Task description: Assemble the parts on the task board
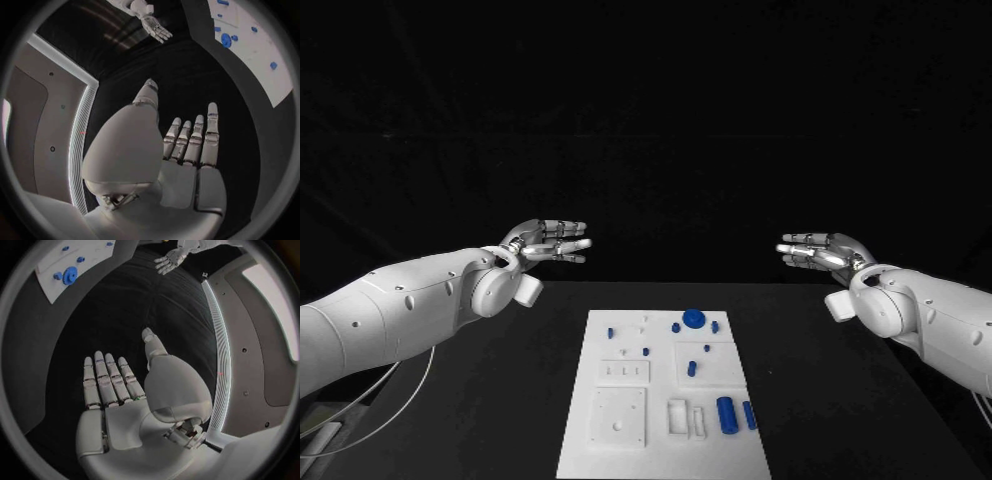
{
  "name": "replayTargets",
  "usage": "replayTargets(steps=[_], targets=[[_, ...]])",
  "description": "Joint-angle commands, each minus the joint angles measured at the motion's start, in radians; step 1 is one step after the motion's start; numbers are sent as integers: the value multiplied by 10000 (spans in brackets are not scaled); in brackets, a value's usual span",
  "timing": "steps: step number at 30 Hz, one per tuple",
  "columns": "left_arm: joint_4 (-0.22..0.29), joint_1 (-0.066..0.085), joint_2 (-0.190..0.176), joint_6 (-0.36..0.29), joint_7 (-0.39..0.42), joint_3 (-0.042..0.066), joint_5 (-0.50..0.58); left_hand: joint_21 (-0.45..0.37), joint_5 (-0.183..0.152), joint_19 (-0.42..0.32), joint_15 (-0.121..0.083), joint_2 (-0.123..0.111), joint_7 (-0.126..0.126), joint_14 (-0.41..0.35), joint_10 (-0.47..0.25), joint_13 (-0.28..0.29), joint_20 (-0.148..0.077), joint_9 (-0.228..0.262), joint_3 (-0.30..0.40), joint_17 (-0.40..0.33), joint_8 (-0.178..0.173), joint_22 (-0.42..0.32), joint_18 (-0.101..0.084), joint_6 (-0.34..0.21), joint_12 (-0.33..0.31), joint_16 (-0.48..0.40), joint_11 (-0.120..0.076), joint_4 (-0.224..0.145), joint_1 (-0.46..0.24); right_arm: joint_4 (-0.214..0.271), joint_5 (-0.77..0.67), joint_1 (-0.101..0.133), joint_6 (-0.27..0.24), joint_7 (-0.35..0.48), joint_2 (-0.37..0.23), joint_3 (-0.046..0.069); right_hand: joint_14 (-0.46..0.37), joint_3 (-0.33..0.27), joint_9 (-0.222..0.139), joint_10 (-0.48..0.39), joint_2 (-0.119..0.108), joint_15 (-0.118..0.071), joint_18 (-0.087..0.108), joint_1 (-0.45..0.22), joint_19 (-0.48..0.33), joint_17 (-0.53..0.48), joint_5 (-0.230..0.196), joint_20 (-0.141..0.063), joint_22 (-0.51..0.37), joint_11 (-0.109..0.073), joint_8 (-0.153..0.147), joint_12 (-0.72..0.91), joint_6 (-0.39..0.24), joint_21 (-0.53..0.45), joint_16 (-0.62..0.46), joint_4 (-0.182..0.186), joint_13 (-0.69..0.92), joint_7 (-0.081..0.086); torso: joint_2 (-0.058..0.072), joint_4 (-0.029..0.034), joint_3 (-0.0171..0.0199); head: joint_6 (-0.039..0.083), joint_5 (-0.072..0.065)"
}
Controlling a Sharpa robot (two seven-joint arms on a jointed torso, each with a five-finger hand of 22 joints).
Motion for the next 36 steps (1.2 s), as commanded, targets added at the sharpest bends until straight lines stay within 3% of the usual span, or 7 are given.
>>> replayTargets(steps=[1,12,22,26,32,35,36], targets=[[-23,20,32,-295,237,8,259,-77,14,-1,59,60,18,188,27,-5,-3,-6,37,7,-36,-2,90,-13,-49,-37,16,30,80,-48,182,0,41,196,5,9,22,53,-12,-11,-36,17,136,52,-27,-8,-76,14,-12,5,-24,-34,-53,-25,-38,43,-11,-44,1,-3,-3,-2,3],[-42,20,27,-443,231,8,293,519,65,1135,-395,1509,265,3782,4759,163,-661,199,77,112,231,135,-157,3289,202,729,116,-2603,-1058,-96,177,0,-15,165,16,9,2297,81,145,2570,361,-287,45,122,2294,102,-68,-300,132,-285,107,83,2966,279,45,-416,77,278,5,-6,3,12,8],[-32,20,4,-614,184,8,132,1655,613,2418,-1428,2271,-269,5692,7552,259,-1665,961,260,642,1150,711,-420,5525,1040,2441,-884,-3636,-307,-72,-115,0,-341,49,11,9,3854,757,629,4258,876,-922,-71,325,3574,399,-52,-909,144,-928,236,197,4211,540,144,-1220,97,-75,4,-2,-2,13,1],[-50,20,-1,-447,159,9,133,2161,622,1951,-1379,2463,-51,5018,7032,166,-1905,1000,244,888,701,1151,-756,4721,675,2839,-642,-3833,-478,-88,-115,0,-143,58,12,10,3752,1229,857,3998,648,-875,-312,35,3620,474,226,-1002,107,-819,116,91,3864,280,44,-1408,89,25,-1,0,-2,0,7],[-69,21,22,-72,161,8,287,925,-185,-71,-212,1394,103,2924,2889,160,-624,32,89,180,3,522,-617,757,163,234,43,-3254,-1389,-120,139,0,237,136,29,10,1264,-61,-4,760,13,-32,-24,-105,431,60,-121,-133,29,36,-8,23,53,10,18,-431,26,-146,0,-4,-3,-3,18],[-52,21,28,49,153,8,311,255,-747,-581,212,-147,-217,-117,209,16,-101,-76,-727,-2,-139,67,-295,-1220,-8,-64,-59,46,-24,-118,258,0,324,160,30,10,-408,-132,-32,-348,-286,138,182,-86,375,-19,-858,55,17,143,-41,-31,-619,-10,-42,154,-18,-501,-3,-1,-2,-2,20],[-45,21,29,103,142,8,315,108,-826,-746,346,-580,-336,-917,-899,-53,-34,-116,-1253,-59,-195,-9,-322,-1698,-102,-120,-100,156,-31,-115,317,0,352,160,31,10,-719,-83,-49,-845,-501,189,208,-89,108,-33,-1472,104,-2,160,-56,-42,-1031,-47,-59,447,-33,-588,-3,-2,-4,0,24]])
